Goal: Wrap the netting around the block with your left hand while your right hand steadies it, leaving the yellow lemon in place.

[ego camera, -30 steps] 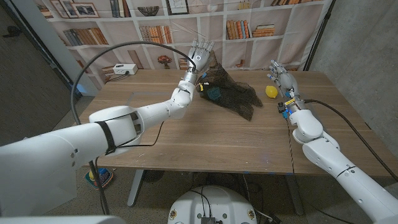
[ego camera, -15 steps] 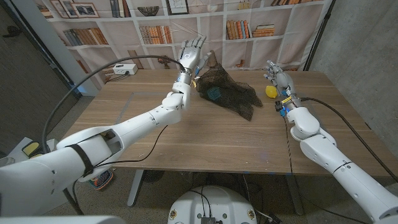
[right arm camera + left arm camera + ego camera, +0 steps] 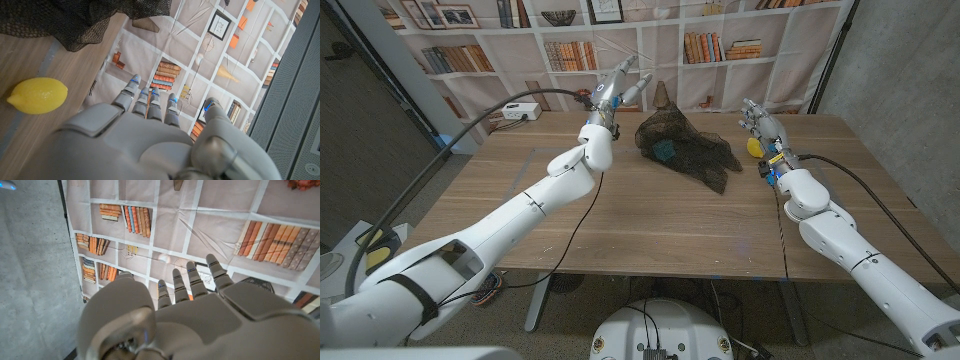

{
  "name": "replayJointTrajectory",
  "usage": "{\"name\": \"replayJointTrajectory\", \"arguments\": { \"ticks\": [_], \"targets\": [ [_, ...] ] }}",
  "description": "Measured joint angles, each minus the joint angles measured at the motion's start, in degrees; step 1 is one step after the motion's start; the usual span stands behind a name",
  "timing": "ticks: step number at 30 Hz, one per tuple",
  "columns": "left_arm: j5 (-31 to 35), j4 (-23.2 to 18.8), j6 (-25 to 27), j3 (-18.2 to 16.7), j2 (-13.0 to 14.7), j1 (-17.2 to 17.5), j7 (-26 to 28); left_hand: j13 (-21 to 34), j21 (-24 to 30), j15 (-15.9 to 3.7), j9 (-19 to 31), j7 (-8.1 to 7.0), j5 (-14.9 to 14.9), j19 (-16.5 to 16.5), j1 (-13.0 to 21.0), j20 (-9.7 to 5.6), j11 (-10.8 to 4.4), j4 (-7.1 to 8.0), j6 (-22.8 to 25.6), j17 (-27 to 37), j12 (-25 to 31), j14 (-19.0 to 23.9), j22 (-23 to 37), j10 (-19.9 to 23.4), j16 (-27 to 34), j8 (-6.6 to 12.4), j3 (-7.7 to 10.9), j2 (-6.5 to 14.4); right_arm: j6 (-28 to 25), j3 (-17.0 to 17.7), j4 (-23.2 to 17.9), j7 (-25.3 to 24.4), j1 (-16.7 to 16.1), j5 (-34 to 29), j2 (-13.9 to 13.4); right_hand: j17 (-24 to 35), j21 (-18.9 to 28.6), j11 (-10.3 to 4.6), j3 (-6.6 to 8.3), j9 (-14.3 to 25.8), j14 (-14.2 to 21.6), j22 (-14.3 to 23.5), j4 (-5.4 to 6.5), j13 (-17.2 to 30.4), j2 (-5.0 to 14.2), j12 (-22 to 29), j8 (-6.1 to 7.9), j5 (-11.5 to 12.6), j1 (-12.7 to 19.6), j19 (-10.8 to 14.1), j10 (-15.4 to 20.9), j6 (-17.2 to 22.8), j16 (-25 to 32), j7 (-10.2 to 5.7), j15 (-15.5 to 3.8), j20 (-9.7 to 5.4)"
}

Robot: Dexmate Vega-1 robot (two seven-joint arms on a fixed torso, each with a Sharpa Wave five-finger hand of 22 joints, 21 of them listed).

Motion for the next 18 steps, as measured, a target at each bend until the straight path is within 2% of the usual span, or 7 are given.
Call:
{"name": "replayJointTrajectory", "arguments": {
  "ticks": [2,3,6,9,14,16,18],
  "targets": [
    [-7.38,-1.21,-2.51,-2.62,0.86,1.64,-4.95,0.0,-0.37,0.61,0.0,-0.04,-0.55,-0.59,-1.7,0.1,0.32,-0.06,-0.45,0.01,-0.31,-0.61,0.01,-0.32,-0.04,0.0,0.07,0.08,-0.16,-0.43,0.44,0.06,0.62,-0.16,-0.01,0.0,0.0,0.0,-0.01,0.0,0.0,0.0,0.01,0.0,-0.31,0.0,0.0,0.0,-0.31,0.0,0.0,0.22,0.0,-0.22,0.0,0.0],
    [-7.38,-1.25,-2.51,-2.71,0.89,1.7,-4.95,-0.06,-0.5,0.82,0.0,-0.06,-0.8,-1.02,-2.49,0.08,0.41,-0.06,-0.6,0.0,-0.31,-0.82,0.01,-0.41,-0.29,0.0,0.07,0.02,-0.17,-0.43,0.44,0.06,0.62,-0.17,-0.01,0.0,0.0,0.0,-0.16,0.0,0.0,0.0,0.16,0.0,-0.39,0.0,0.0,0.0,-0.39,0.0,0.0,0.26,0.0,-0.26,0.0,0.0],
    [-13.26,-2.67,-4.41,-5.73,2.0,3.71,-8.36,-0.26,-0.61,1.1,0.0,-0.03,-1.01,-1.39,-3.86,0.12,0.72,0.16,-1.27,0.0,-0.7,-1.1,0.01,-0.72,-0.42,-0.41,0.3,-0.31,-0.45,-0.7,0.58,0.02,1.0,-0.57,-0.06,0.0,0.0,0.0,-0.33,0.0,0.0,0.0,0.33,0.0,-0.53,0.0,0.0,0.0,-0.53,0.0,0.0,0.32,0.0,-0.32,0.0,0.0],
    [-16.73,-3.61,-5.35,-8.0,3.15,5.3,-10.34,-0.26,-0.84,1.41,0.0,-0.22,-1.23,-1.77,-5.14,0.1,1.02,0.16,-1.44,0.0,-0.91,-1.41,0.07,-1.03,-0.42,-0.41,0.3,-0.41,-0.65,-0.83,0.59,-0.26,1.18,-0.91,-0.1,0.0,0.0,0.0,-0.57,0.0,0.0,0.0,0.09,0.0,-0.88,0.0,0.0,0.0,-0.89,0.0,0.0,0.32,0.0,-0.32,0.0,0.0],
    [-23.37,-3.99,-7.09,-10.46,4.6,6.78,-14.66,-0.25,-0.96,2.06,0.0,-0.39,-1.45,-2.75,-7.76,0.19,1.76,0.16,-2.68,0.27,-1.47,-2.06,0.25,-1.77,-0.87,-0.62,0.3,-0.51,-1.42,-1.02,0.26,-1.49,1.31,-1.83,-0.18,-0.01,0.0,0.0,-0.8,0.0,0.0,0.0,0.33,0.0,-1.06,0.0,0.0,0.0,-1.06,0.0,0.0,0.32,0.0,-0.32,0.0,0.0],
    [-28.69,-3.9,-8.53,-11.82,5.53,7.51,-18.47,-0.25,-1.26,2.46,0.0,-0.21,-1.45,-3.1,-8.76,0.2,2.15,0.16,-2.87,0.27,-1.58,-2.47,0.25,-2.16,-0.87,-0.62,0.29,-0.64,-1.97,-1.11,-0.28,-2.36,1.32,-2.41,-0.22,-0.01,0.0,0.0,-1.04,0.0,0.0,0.0,0.57,0.0,-1.31,0.0,0.0,0.0,-1.32,0.0,0.0,0.32,0.0,-0.32,0.0,0.0],
    [-30.37,-3.62,-9.07,-12.48,6.09,7.9,-19.63,-0.25,-1.26,2.53,0.0,-0.21,-1.45,-3.41,-9.09,-0.11,2.34,0.16,-2.87,0.26,-1.58,-2.54,0.25,-2.35,-0.87,-0.62,0.29,-0.71,-2.39,-1.12,-0.79,-3.03,1.21,-2.79,-0.24,-0.01,0.0,-0.21,-1.04,0.0,0.0,0.0,0.57,0.0,-1.36,0.0,0.0,0.0,-1.38,0.0,-0.21,0.32,0.0,-0.32,0.0,0.0]
  ]
}}
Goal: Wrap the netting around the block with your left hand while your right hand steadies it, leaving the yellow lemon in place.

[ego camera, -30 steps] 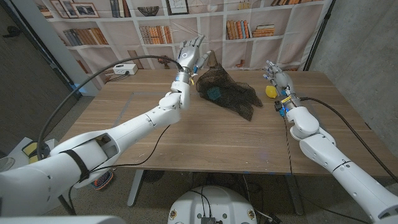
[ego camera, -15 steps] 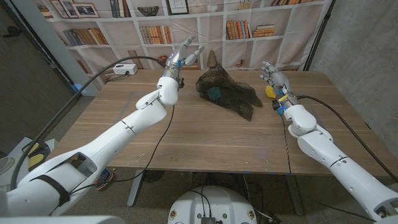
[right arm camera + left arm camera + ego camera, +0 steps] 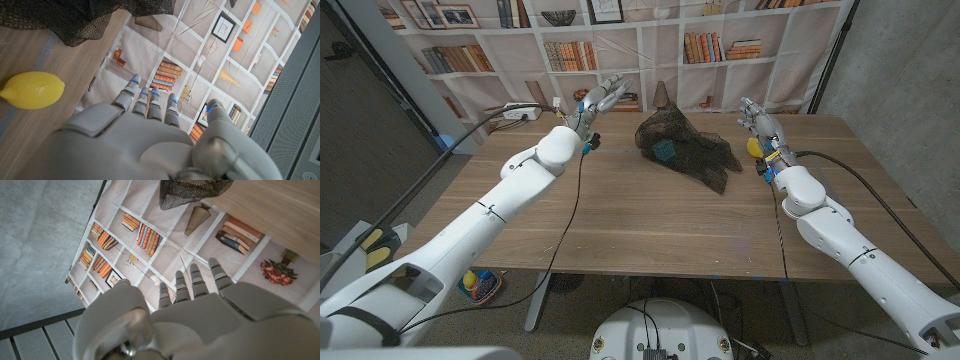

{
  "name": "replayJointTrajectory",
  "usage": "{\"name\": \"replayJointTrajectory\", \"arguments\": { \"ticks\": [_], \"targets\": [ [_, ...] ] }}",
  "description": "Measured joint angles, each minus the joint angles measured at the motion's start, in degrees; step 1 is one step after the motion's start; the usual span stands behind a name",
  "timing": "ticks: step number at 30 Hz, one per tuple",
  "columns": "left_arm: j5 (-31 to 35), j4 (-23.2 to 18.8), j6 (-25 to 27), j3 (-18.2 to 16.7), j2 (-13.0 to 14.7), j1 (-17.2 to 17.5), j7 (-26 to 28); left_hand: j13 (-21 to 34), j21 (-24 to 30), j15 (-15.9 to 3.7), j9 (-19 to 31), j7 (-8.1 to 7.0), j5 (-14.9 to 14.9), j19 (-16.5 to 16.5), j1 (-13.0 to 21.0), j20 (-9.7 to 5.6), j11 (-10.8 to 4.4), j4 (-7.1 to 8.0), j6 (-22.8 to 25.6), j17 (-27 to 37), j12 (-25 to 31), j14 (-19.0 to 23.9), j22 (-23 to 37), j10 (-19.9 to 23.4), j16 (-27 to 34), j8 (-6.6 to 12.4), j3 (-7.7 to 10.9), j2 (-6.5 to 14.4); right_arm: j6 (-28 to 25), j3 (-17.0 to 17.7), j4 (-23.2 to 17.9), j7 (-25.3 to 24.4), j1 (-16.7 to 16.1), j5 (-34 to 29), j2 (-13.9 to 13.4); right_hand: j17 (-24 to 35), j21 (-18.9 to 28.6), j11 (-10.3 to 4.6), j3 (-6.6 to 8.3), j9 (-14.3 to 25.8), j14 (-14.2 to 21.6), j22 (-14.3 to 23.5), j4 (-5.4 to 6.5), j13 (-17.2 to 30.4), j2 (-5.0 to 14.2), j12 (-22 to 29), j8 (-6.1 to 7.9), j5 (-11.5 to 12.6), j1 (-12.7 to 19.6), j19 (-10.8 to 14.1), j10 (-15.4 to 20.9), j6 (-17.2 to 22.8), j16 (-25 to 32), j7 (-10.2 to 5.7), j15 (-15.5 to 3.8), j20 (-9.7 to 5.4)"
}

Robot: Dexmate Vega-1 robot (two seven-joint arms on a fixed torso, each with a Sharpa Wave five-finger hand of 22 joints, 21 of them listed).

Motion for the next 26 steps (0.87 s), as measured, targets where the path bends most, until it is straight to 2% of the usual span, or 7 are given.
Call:
{"name": "replayJointTrajectory", "arguments": {
  "ticks": [4,12,19,22,26],
  "targets": [
    [-4.39,0.8,-1.56,-1.19,1.18,0.66,-3.24,0.0,0.0,0.0,-0.16,0.3,0.0,-0.31,-0.78,0.31,0.0,0.0,-0.3,0.0,0.0,0.0,0.0,0.0,0.0,0.0,0.0,0.06,-0.99,-0.01,-0.83,-1.45,-0.36,-0.75,-0.02,0.27,0.0,-0.19,-0.64,0.0,0.44,0.0,0.15,0.0,-0.54,0.0,0.0,0.0,-1.13,0.69,-0.19,0.0,0.23,0.0,-0.44,-0.68],
    [-10.55,3.16,-4.96,-2.58,2.79,1.54,-8.28,0.01,-0.45,0.0,-0.16,0.13,0.0,-0.93,-2.13,0.31,0.31,0.0,-0.75,-0.01,-0.45,0.0,-0.01,-0.32,0.0,0.0,0.0,0.07,-3.69,0.52,-3.49,-5.23,-1.9,-2.43,-0.38,0.27,0.23,-0.18,-1.37,0.0,0.93,0.0,0.89,0.0,-1.21,0.0,0.0,0.0,-2.27,1.03,-0.18,0.2,0.24,-0.2,-0.93,-1.02],
    [-14.73,5.52,-8.65,-3.35,3.65,2.04,-12.48,0.01,-0.45,0.0,-0.16,0.31,0.0,-1.54,-2.98,0.3,0.31,0.0,-0.93,-0.01,-0.45,0.0,-0.01,-0.32,0.0,0.0,0.0,-0.14,-7.32,1.64,-8.21,-9.63,-4.84,-4.52,-1.21,0.26,0.23,0.23,-1.59,0.0,0.93,0.0,1.1,0.0,-1.26,0.0,0.0,0.22,-2.63,1.02,0.23,0.4,0.24,-0.41,-0.93,-1.02],
    [-17.06,6.58,-10.54,-3.6,3.92,2.26,-14.51,0.01,-0.45,-0.01,-0.16,0.31,0.0,-1.54,-2.99,0.3,0.31,0.0,-0.92,-0.01,-0.45,0.01,0.26,-0.32,0.0,0.0,0.0,-0.16,-9.5,2.23,-12.25,-11.67,-7.29,-5.53,-1.66,0.26,0.23,0.23,-1.59,0.0,0.93,0.0,1.1,0.0,-1.25,0.0,0.0,0.23,-2.64,1.02,0.23,0.4,0.24,-0.41,-0.93,-1.02],
    [-18.42,7.84,-11.43,-3.82,4.17,2.44,-15.28,0.01,-0.45,0.2,-0.15,0.31,0.0,-1.54,-3.51,0.3,0.31,0.0,-0.92,-0.01,-0.45,-0.21,0.27,-0.32,0.0,0.0,0.0,-0.08,-12.21,2.47,-15.3,-13.67,-8.83,-6.94,-1.91,0.26,0.23,0.23,-1.58,0.0,0.93,0.0,1.1,0.0,-1.11,0.0,0.0,0.23,-2.78,1.02,0.23,0.4,0.24,-0.4,-0.93,-1.02]
  ]
}}
